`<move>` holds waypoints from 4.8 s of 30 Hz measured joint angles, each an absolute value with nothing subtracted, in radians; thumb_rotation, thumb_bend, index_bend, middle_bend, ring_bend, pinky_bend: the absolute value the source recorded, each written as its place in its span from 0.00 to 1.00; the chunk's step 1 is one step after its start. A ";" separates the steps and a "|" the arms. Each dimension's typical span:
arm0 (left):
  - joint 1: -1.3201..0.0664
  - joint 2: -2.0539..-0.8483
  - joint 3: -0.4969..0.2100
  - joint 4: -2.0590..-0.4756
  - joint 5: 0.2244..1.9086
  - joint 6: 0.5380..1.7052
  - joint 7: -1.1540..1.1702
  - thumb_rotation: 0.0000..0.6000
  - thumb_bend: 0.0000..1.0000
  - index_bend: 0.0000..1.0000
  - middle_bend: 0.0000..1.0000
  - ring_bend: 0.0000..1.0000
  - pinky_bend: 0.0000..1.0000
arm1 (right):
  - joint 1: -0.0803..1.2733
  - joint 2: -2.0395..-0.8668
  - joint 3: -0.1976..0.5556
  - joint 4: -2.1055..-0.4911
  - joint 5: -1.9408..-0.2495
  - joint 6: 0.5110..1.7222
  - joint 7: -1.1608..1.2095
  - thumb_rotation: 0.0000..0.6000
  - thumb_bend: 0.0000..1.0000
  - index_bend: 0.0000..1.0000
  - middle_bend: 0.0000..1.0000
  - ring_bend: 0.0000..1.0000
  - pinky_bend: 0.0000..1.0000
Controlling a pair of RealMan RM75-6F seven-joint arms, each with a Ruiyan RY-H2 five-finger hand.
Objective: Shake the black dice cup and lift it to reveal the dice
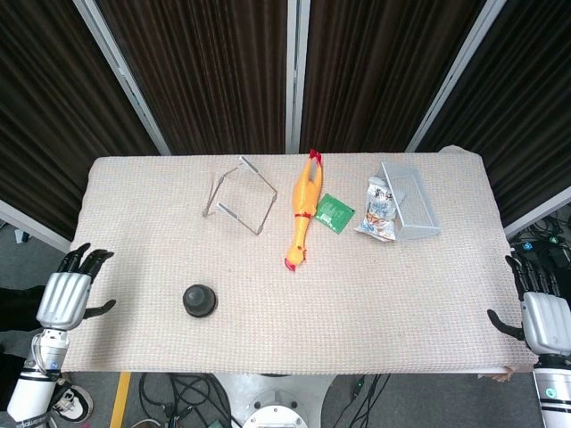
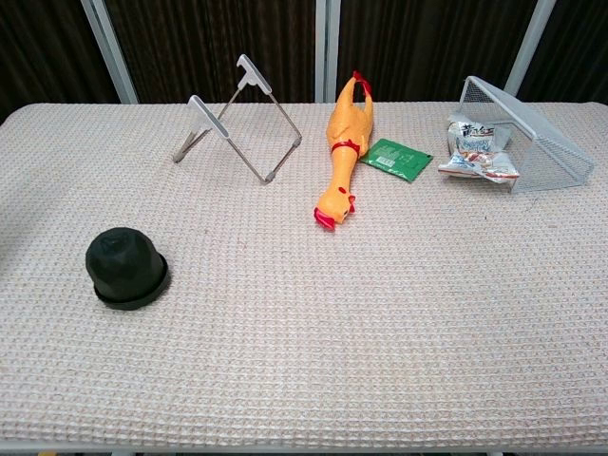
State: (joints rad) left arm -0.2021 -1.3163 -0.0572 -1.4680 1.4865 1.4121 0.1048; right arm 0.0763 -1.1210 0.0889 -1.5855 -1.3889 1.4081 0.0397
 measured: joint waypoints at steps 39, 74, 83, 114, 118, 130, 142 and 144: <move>-0.292 -1.487 -0.001 -1.360 1.532 1.232 -0.147 1.00 0.02 0.15 0.18 0.08 0.15 | 0.099 -1.120 0.107 -1.612 -1.380 1.396 0.020 1.00 0.15 0.00 0.00 0.00 0.00; -0.412 -1.653 0.003 -1.235 1.503 1.077 -0.236 1.00 0.02 0.15 0.22 0.10 0.18 | 0.097 -1.120 0.102 -1.578 -1.371 1.380 0.073 1.00 0.15 0.00 0.00 0.00 0.00; -0.425 -1.658 0.005 -1.228 1.496 1.062 -0.239 1.00 0.03 0.15 0.23 0.11 0.18 | 0.099 -1.120 0.103 -1.572 -1.364 1.371 0.080 1.00 0.15 0.00 0.00 0.00 0.00; -0.434 -1.685 0.003 -1.190 1.488 1.084 -0.241 1.00 0.17 0.24 0.38 0.26 0.30 | 0.093 -1.120 0.103 -1.557 -1.355 1.367 0.091 1.00 0.15 0.00 0.00 0.00 0.00; -0.433 -1.685 -0.001 -1.192 1.491 1.100 -0.238 1.00 0.20 0.26 0.41 0.29 0.33 | 0.093 -1.120 0.103 -1.556 -1.355 1.367 0.092 1.00 0.15 0.00 0.00 0.00 0.00; -0.441 -1.644 -0.024 -1.264 1.483 1.118 -0.200 1.00 0.25 0.36 0.48 0.38 0.42 | 0.091 -1.123 0.101 -1.548 -1.354 1.365 0.099 1.00 0.15 0.00 0.00 0.00 0.00; -0.527 -1.460 -0.139 -1.478 1.409 1.043 -0.052 1.00 0.25 0.47 0.53 0.42 0.48 | 0.086 -1.118 0.104 -1.549 -1.359 1.378 0.106 1.00 0.15 0.00 0.00 0.00 0.00; -0.545 -1.416 -0.180 -1.532 1.401 1.046 -0.026 1.00 0.25 0.47 0.53 0.42 0.48 | 0.085 -1.120 0.102 -1.547 -1.360 1.376 0.106 1.00 0.15 0.00 0.00 0.00 0.00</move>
